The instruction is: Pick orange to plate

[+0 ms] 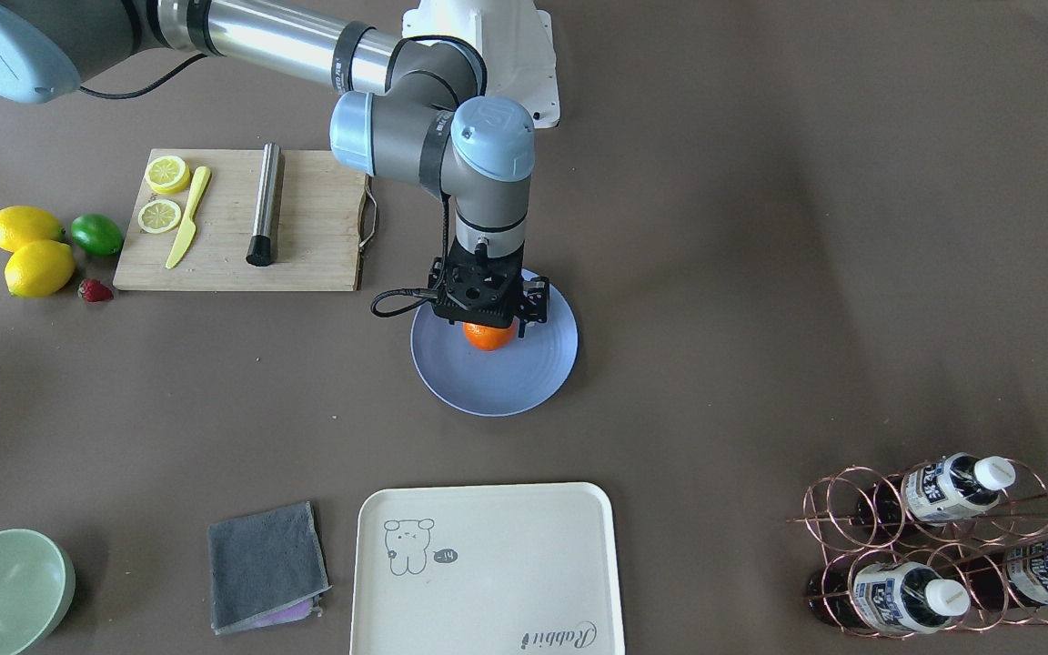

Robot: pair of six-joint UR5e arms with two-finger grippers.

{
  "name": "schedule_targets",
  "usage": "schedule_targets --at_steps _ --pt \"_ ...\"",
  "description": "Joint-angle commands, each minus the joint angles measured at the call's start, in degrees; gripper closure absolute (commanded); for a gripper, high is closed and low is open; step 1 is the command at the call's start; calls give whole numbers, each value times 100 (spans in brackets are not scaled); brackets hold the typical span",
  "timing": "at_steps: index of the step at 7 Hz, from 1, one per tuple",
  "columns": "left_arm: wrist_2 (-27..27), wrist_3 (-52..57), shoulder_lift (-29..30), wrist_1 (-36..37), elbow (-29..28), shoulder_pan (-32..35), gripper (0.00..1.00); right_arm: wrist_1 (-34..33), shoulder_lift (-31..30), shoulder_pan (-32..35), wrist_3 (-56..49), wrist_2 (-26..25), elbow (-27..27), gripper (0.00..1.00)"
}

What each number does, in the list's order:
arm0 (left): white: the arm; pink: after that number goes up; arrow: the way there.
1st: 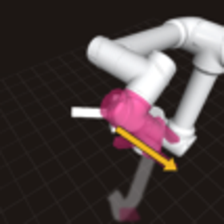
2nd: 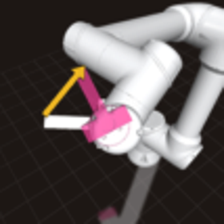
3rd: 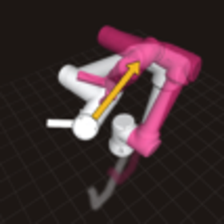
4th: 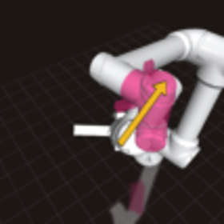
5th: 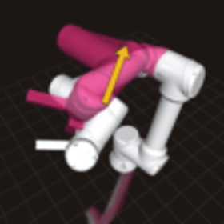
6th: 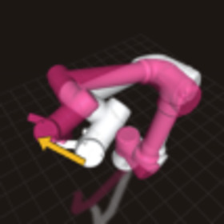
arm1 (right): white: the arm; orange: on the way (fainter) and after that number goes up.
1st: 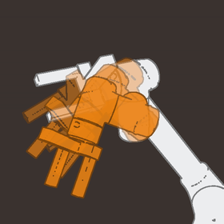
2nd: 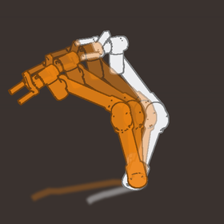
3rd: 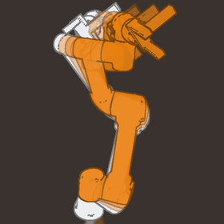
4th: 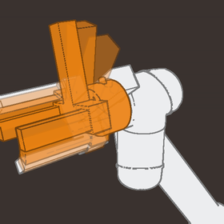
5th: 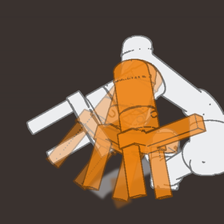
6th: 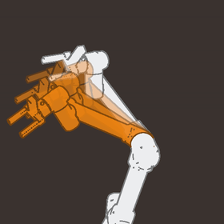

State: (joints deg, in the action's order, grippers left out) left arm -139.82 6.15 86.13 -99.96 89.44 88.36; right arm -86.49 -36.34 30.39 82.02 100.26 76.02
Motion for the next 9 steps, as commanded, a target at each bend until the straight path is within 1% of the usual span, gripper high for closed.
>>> schedule_targets --at_steps 1,2,3,4,5,6,7,8,9 --pt "16 0 0 20 -23 -3 1 -348 -126 937 -744 946 341 0" --pt "42 0 -9 46 -32 6 1 -960 -145 1447 -1515 1326 465 0" --pt "34 0 -17 55 -23 6 1 -1454 -450 2018 -2462 1669 788 0" --pt "34 0 -87 64 -5 6 1 -1728 -1018 2676 -3594 2081 1183 0" --pt "8 0 -105 73 38 15 1 -1731 -1912 3213 -4815 2181 1700 0" --pt "-1 0 -88 108 100 15 1 -1757 -2617 3819 -5898 2382 1932 0" --pt "-1 0 -105 169 144 15 1 -1697 -3207 4269 -6874 2523 1925 0" --pt "-1 0 -105 170 144 15 1 -1670 -3656 4447 -7598 2490 1873 0" --pt "-1 0 -105 170 153 15 1 -1644 -4070 4632 -7840 2498 1838 0"
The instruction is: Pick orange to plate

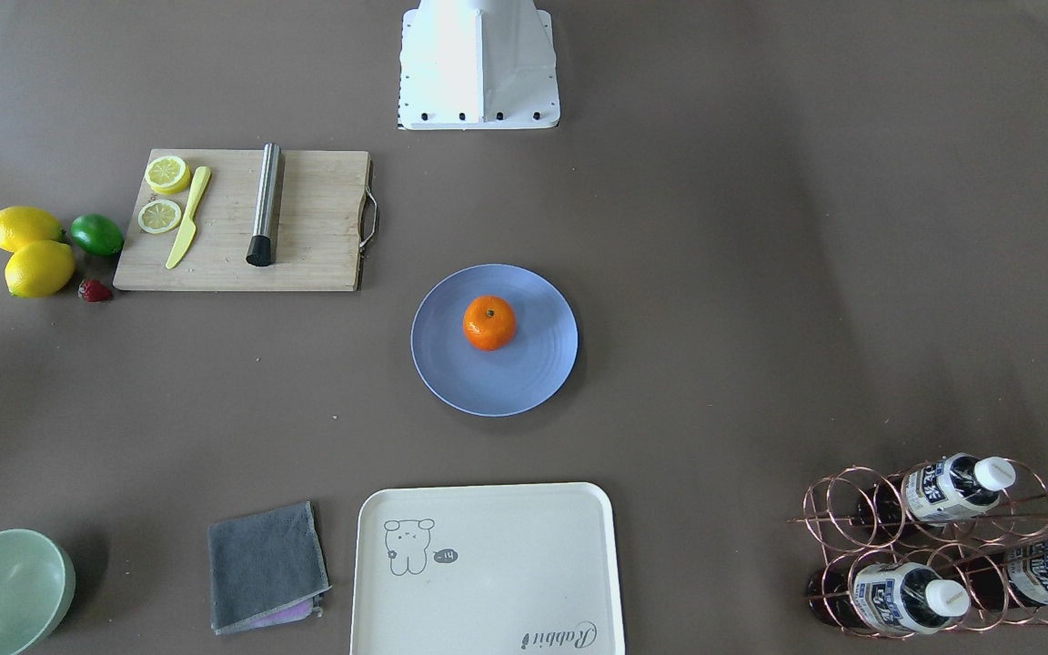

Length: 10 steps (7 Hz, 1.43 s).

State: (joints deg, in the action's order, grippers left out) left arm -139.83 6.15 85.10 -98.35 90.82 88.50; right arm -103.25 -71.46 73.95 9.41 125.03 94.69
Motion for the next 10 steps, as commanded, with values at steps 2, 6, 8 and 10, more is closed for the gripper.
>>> schedule_targets --at_steps 2,6,8,10 --pt "-1 0 -2 8 14 0 1 1073 -1358 714 -564 99 -318 0" --pt "-1 0 -11 0 137 9 1 1272 -1766 998 -388 458 -460 0" --pt "-1 -9 -2 8 208 0 1 1272 -1784 998 -405 652 -486 0" --pt "-1 -9 -115 9 208 0 1 1290 -1880 998 -432 812 -478 0"
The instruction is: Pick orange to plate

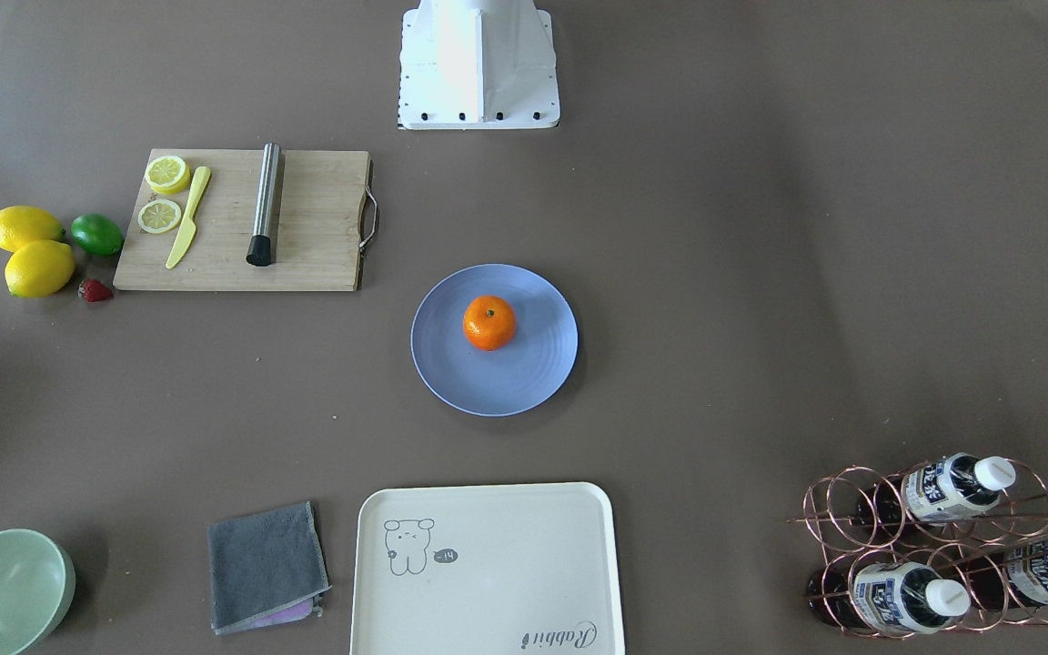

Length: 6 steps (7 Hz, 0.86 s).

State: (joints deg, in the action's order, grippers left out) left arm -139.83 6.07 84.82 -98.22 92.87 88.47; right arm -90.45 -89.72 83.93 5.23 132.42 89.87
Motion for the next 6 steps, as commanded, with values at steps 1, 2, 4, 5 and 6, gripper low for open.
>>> schedule_targets --at_steps 1,2,4,5,6 --pt "0 -1 -185 -21 38 3 1 10 -71 0 -22 21 22 0" --pt "0 -1 -186 -21 21 3 1 10 -63 0 4 3 57 0" --pt "9 -1 -246 -21 20 12 1 19 -37 0 13 12 127 0" --pt "26 -10 -334 -39 -14 21 1 10 -71 0 13 20 136 0" --pt "52 -45 -344 -39 -23 21 1 18 -124 9 13 12 136 0"
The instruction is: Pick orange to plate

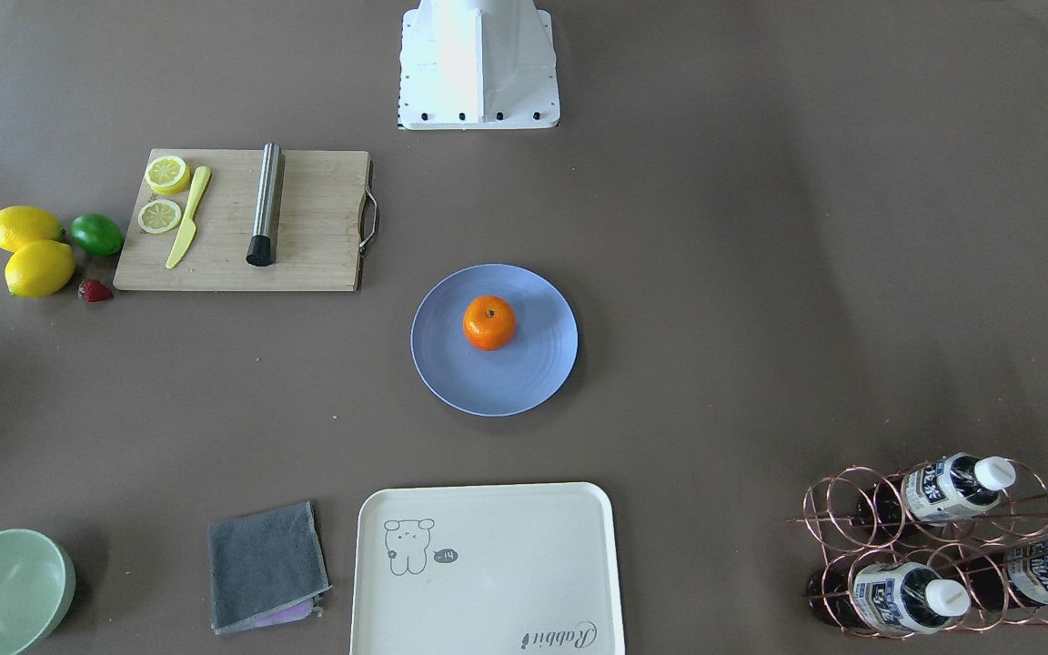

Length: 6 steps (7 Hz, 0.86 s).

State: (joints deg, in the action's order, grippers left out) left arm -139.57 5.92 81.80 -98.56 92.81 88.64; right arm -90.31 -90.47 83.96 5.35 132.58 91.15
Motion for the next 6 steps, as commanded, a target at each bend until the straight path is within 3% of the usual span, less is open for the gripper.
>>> schedule_targets --at_steps 1,4,6 --pt "35 -30 -59 -6 -52 22 1 4 -50 -3 1 22 25 0" --pt "489 -12 -41 -6 -43 75 1 4 -50 -3 1 31 131 0" --pt "475 -21 -41 20 -43 75 1 4 -50 -3 -8 40 184 0"
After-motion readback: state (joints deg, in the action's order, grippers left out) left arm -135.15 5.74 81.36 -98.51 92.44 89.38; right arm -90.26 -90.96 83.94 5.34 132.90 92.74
